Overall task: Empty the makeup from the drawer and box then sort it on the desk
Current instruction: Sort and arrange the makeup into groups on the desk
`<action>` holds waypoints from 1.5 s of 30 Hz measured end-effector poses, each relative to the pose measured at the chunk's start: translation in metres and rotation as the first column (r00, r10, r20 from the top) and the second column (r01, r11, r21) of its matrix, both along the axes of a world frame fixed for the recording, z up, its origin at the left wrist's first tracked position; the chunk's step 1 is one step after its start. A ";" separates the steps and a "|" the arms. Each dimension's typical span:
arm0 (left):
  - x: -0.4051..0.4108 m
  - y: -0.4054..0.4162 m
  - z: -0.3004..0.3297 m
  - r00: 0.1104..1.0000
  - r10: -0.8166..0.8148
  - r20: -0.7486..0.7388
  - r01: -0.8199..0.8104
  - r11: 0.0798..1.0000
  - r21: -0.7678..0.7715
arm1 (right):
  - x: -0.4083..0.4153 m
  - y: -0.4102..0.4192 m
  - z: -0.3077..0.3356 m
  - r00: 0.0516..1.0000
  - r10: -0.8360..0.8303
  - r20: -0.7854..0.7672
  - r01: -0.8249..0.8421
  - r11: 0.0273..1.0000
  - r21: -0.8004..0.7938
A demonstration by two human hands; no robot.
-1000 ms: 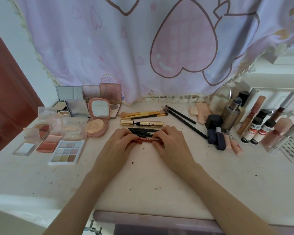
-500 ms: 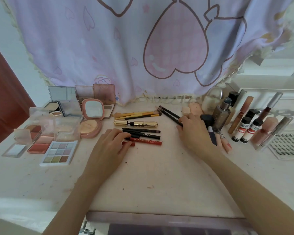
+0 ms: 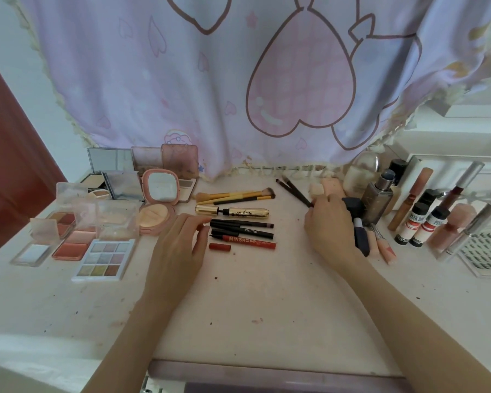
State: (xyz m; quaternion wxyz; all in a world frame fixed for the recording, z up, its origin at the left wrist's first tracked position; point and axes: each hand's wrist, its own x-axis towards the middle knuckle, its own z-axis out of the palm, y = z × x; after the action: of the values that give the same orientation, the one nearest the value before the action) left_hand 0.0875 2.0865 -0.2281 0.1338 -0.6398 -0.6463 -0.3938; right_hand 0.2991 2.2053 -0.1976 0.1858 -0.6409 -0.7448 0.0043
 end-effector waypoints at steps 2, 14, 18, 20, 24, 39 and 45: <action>0.000 0.000 0.001 1.000 -0.002 0.001 0.002 1.000 0.027 | 0.002 -0.006 0.001 0.989 0.002 -0.148 -0.003 1.000 -0.001; 0.000 -0.002 0.003 0.990 -0.116 -0.086 0.125 0.986 0.107 | -0.003 -0.058 0.013 0.782 0.470 -0.409 -0.579 0.790 -0.199; 0.002 -0.003 0.000 0.964 -0.250 -0.090 0.248 0.968 -0.036 | -0.004 -0.061 0.016 0.779 0.516 -0.356 -0.612 0.747 -0.258; 0.004 -0.004 0.000 0.962 -0.252 -0.103 0.245 0.967 -0.069 | -0.007 -0.064 0.015 0.774 0.578 -0.257 -0.632 0.728 -0.264; 0.004 -0.005 0.002 0.947 -0.224 -0.230 0.204 0.973 -0.107 | -0.012 -0.069 0.014 0.766 0.623 -0.157 -0.643 0.744 -0.182; 0.008 -0.008 0.005 0.980 -0.164 -0.109 0.128 0.952 -0.277 | 0.004 -0.070 0.004 0.790 0.610 0.058 -0.610 0.792 -0.023; -0.015 -0.029 -0.006 0.990 -0.128 -0.060 0.098 0.927 -0.363 | 0.018 -0.071 -0.004 0.830 0.555 -0.050 -0.557 0.823 -0.114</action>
State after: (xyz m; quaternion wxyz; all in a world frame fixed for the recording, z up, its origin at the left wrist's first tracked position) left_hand 0.0729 2.0571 -0.2339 0.0184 -0.7054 -0.6633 -0.2492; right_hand 0.3170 2.1344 -0.2011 0.1419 -0.4062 -0.8961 0.1087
